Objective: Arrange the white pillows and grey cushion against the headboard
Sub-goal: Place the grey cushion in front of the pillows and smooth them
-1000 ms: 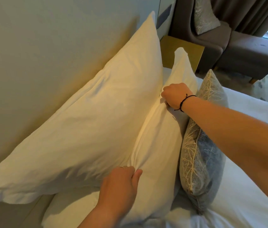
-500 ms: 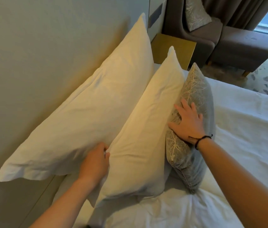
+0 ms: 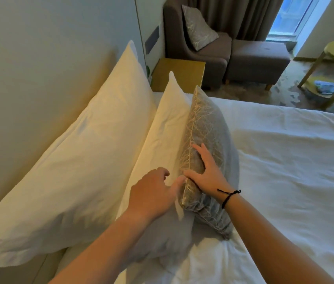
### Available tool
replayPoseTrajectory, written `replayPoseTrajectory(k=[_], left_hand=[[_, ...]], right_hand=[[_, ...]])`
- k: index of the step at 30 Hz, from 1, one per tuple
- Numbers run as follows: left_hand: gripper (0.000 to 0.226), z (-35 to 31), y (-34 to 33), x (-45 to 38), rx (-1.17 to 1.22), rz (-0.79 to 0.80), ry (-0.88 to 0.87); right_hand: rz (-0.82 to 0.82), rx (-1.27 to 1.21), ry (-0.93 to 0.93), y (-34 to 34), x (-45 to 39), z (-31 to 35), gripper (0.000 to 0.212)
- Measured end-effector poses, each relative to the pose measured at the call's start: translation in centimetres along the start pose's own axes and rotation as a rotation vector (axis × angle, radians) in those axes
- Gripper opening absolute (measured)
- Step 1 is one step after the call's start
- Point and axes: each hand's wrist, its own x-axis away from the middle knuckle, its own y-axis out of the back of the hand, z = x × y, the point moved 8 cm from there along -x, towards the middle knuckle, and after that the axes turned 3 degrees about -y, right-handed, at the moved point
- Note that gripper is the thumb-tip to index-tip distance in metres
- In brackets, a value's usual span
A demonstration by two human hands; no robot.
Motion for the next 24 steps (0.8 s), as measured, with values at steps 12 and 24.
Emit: replayPoseTrajectory(k=[12, 24], left_hand=[[0.059, -2.7, -6.2, -5.6, 0.140, 0.284, -0.078], [0.060, -0.9, 1.4, -4.2, 0.219, 0.095, -0.226]], right_hand=[[-0.154, -0.280, -0.546, 5.3, -2.5, -15.0, 0.112], [-0.067, -0.521, -0.557, -4.6, -7.9, -12.0, 0.114]])
